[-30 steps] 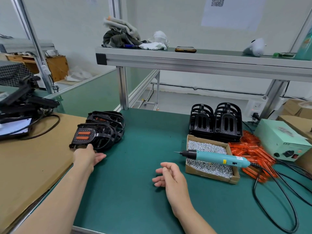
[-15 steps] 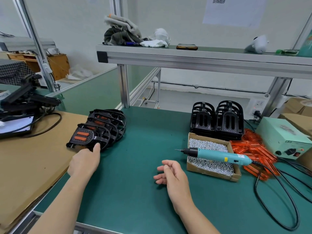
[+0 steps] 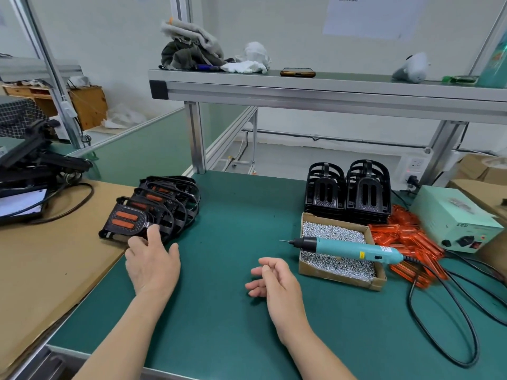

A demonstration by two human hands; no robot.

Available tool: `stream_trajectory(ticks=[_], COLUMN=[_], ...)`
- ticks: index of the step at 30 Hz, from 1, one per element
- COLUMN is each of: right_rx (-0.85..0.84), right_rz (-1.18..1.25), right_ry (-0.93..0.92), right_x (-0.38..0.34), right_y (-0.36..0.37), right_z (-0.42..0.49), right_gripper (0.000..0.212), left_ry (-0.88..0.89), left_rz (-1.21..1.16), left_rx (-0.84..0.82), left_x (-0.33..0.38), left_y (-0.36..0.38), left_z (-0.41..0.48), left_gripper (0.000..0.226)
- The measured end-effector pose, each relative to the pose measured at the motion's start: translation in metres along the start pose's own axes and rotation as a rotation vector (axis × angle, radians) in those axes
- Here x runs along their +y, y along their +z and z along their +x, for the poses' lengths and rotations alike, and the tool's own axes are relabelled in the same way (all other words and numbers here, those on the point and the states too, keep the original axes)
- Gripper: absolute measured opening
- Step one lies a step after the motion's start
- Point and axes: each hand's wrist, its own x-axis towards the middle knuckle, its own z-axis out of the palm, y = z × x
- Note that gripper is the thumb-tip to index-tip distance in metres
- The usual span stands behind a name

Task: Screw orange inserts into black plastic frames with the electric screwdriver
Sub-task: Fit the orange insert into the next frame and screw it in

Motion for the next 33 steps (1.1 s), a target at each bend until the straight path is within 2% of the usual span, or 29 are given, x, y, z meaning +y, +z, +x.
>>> stream_trajectory(ticks=[5,15,20,24,26,28,30,33], right_rx=[-0.004,-0.002,0.005,0.008,0.018,0.064,0.161,0.296], right_rz=[0.014,0.010,0.009,0.022,0.039,0.056,0.015,-0.073], right_ry=[0.006,-0.001,0.004,0.009,0.003,-0.069,-0.226,-0.399], right_x=[0.001,0.000,-0.001,-0.001,-0.003,-0.004,-0.003,-0.002], right_y=[0.001,0.000,0.000,0.000,0.000,0.000,-0.004,-0.008], right_z=[0.000,-0.001,0.000,0.000,-0.001,-0.004,-0.007,-0.010], right_gripper=[0.020,0.021,0.021,0.021,0.021,0.022,0.023,0.020], left_ry=[0.006,0.010,0.124,0.304,0.447,0.543,0.521,0.442], left_rz=[-0.007,0.064,-0.001,-0.109,-0.206,-0.357,-0.503,-0.598], left_rx=[-0.017,0.106,0.207,0.258,0.194,-0.016,-0.221,-0.362], left_x=[-0.002,-0.004,0.000,0.022,0.044,0.068,0.088,0.107], left_y=[0.002,0.004,0.003,0.002,0.003,0.004,0.005,0.014], left_z=[0.003,-0.001,-0.007,-0.028,-0.044,-0.064,-0.083,-0.101], left_gripper=[0.048,0.070,0.076,0.073,0.061,0.038,0.017,0.017])
